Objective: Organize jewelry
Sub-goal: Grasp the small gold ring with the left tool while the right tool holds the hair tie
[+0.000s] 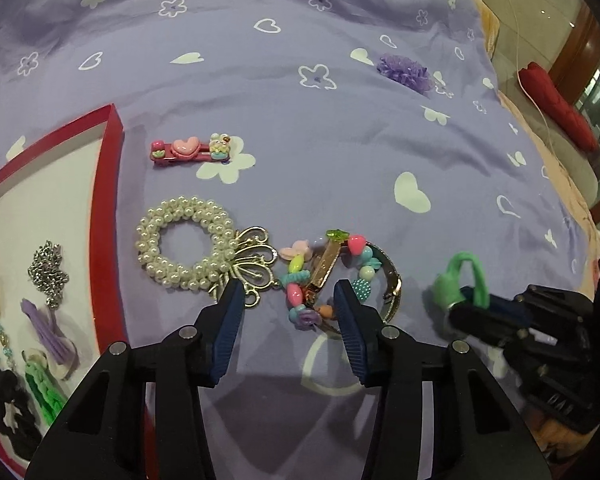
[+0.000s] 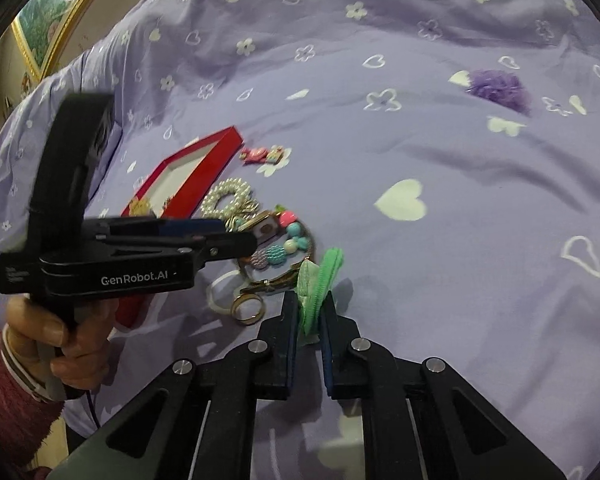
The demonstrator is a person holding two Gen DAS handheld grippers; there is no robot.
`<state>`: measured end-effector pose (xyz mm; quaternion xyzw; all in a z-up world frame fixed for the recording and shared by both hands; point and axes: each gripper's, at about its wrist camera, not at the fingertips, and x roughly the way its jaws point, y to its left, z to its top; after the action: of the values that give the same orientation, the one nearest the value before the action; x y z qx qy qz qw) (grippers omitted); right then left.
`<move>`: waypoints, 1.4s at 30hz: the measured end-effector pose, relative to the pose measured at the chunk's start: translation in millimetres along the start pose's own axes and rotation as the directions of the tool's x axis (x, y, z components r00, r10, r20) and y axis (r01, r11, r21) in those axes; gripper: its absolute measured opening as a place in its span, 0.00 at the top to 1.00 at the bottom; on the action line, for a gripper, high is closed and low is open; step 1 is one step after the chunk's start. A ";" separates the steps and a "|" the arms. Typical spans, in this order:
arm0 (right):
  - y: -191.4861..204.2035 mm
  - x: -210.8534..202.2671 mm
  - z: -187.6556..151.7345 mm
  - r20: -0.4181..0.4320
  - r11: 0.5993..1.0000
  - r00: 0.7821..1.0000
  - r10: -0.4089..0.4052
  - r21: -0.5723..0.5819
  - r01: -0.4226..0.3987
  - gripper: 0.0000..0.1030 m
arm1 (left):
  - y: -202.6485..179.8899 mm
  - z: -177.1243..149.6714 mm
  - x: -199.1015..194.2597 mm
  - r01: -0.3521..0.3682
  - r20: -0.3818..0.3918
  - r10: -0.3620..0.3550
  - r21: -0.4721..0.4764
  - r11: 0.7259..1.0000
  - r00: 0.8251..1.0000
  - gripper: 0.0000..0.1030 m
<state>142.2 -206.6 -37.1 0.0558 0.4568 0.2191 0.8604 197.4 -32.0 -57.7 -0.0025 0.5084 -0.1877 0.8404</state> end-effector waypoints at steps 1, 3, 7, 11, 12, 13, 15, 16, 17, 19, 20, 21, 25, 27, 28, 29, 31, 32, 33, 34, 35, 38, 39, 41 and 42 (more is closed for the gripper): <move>-4.2 -3.4 0.1 0.006 1.000 1.000 0.001 0.016 -0.001 0.91 | -2.1 0.4 1.3 0.005 -0.002 -0.005 0.001 1.000 1.000 0.57; -11.3 -7.3 0.4 0.011 0.999 1.000 0.020 0.050 -0.021 0.91 | -6.2 1.6 2.8 0.012 0.001 -0.012 0.005 1.000 1.000 0.57; -12.5 -14.3 -0.4 0.025 0.998 1.000 0.018 0.054 -0.019 0.91 | -12.1 -0.4 3.9 0.052 -0.011 -0.052 -0.002 0.999 0.999 0.63; -13.2 -17.3 -0.9 0.034 0.998 0.999 0.028 0.063 -0.030 0.91 | -17.4 -11.8 -1.2 0.108 -0.015 -0.107 0.012 0.994 0.994 0.88; -14.4 -17.7 -0.9 0.036 0.997 0.999 0.030 0.069 -0.032 0.91 | -20.2 -15.5 -3.6 0.105 -0.015 -0.105 0.024 0.994 0.994 0.88; -16.0 -18.7 -0.9 0.040 0.997 0.999 0.028 0.075 -0.031 0.91 | -22.8 -18.7 -5.1 0.093 -0.019 -0.092 0.037 0.995 0.996 0.88; -18.6 -20.5 -1.5 0.043 0.996 0.999 0.029 0.083 -0.033 0.91 | -22.7 -21.6 -7.3 0.081 -0.022 -0.080 0.030 0.996 0.997 0.87; -19.4 -20.9 -1.3 0.045 0.996 0.999 0.028 0.087 -0.032 0.90 | -21.5 -22.5 -8.2 0.086 -0.021 -0.085 0.022 0.996 0.996 0.87; -20.5 -21.8 -1.5 0.047 0.995 0.998 0.029 0.093 -0.033 0.90 | -19.1 -22.6 -10.4 0.093 -0.020 -0.092 0.010 0.996 0.996 0.86; -22.1 -23.6 -1.7 0.053 0.994 0.998 0.031 0.103 -0.036 0.90 | -16.4 -23.1 -13.2 0.088 -0.011 -0.088 0.000 0.996 0.996 0.79; -21.7 -24.5 -1.8 0.055 0.994 0.998 0.030 0.103 -0.035 0.90 | -14.7 -23.5 -15.4 0.084 -0.008 -0.084 -0.003 0.996 0.996 0.76; -21.3 -25.4 -1.8 0.058 0.994 0.998 0.028 0.102 -0.034 0.90 | -13.2 -24.0 -16.2 0.083 -0.011 -0.084 -0.009 0.996 0.996 0.70; -20.9 -26.4 -2.5 0.062 0.994 0.998 0.031 0.104 -0.037 0.90 | -6.7 -26.7 -16.4 0.077 -0.007 -0.078 -0.024 0.997 0.997 0.68; -21.2 -26.3 -2.9 0.063 0.994 0.997 0.034 0.106 -0.040 0.90 | -4.7 -28.3 -16.4 0.093 -0.014 -0.093 -0.033 0.995 0.996 0.68; -21.2 -26.3 -3.1 0.063 0.993 0.997 0.033 0.107 -0.040 0.90 | -4.9 -29.8 -16.5 0.102 -0.020 -0.103 -0.034 0.994 0.994 0.68; -21.2 -26.4 -3.2 0.063 0.993 0.997 0.033 0.107 -0.040 0.90 | -6.0 -33.2 -17.3 0.111 -0.027 -0.112 -0.036 0.993 0.993 0.68; -21.1 -27.3 -3.0 0.067 0.993 0.997 0.033 0.108 -0.040 0.90 | -8.6 -38.8 -19.2 0.114 -0.028 -0.115 -0.041 0.993 0.993 0.68; -20.9 -27.9 -3.1 0.069 0.993 0.997 0.033 0.109 -0.040 0.90 | -11.1 -43.2 -20.5 0.123 -0.031 -0.125 -0.046 0.991 0.992 0.68; -20.8 -28.6 -3.3 0.071 0.993 0.997 0.033 0.110 -0.041 0.90 | -13.4 -46.0 -21.6 0.135 -0.031 -0.136 -0.049 0.990 0.990 0.68; -20.4 -29.4 -3.9 0.072 0.993 0.997 0.033 0.110 -0.041 0.90 | -16.0 -48.7 -22.8 0.144 -0.029 -0.146 -0.051 0.988 0.989 0.68; -20.2 -29.9 -4.2 0.073 0.993 0.997 0.033 0.109 -0.040 0.90 | -20.0 -51.8 -23.7 0.151 -0.027 -0.152 -0.050 0.987 0.988 0.68; -19.5 -30.6 -6.0 0.072 0.993 0.997 0.032 0.107 -0.040 0.90 | -29.4 -54.7 -23.0 0.157 -0.029 -0.158 -0.041 0.987 0.987 0.67; -19.5 -30.2 -6.9 0.071 0.993 0.997 0.031 0.108 -0.039 0.90 | -32.7 -54.7 -23.3 0.161 -0.030 -0.162 -0.037 0.986 0.986 0.61; -20.0 -31.4 -8.1 0.070 0.993 0.997 0.031 0.111 -0.038 0.90 | -38.0 -53.9 -23.6 0.173 -0.026 -0.173 -0.025 0.985 0.985 0.58; -20.2 -32.5 -8.5 0.072 0.993 0.997 0.029 0.111 -0.037 0.90 | -41.0 -54.0 -22.8 0.162 -0.027 -0.163 -0.017 0.987 0.986 0.58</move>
<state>126.0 -239.6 -23.2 0.1193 0.4370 0.2049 0.8677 129.0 -52.7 -56.4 -0.0475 0.5199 -0.2517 0.8149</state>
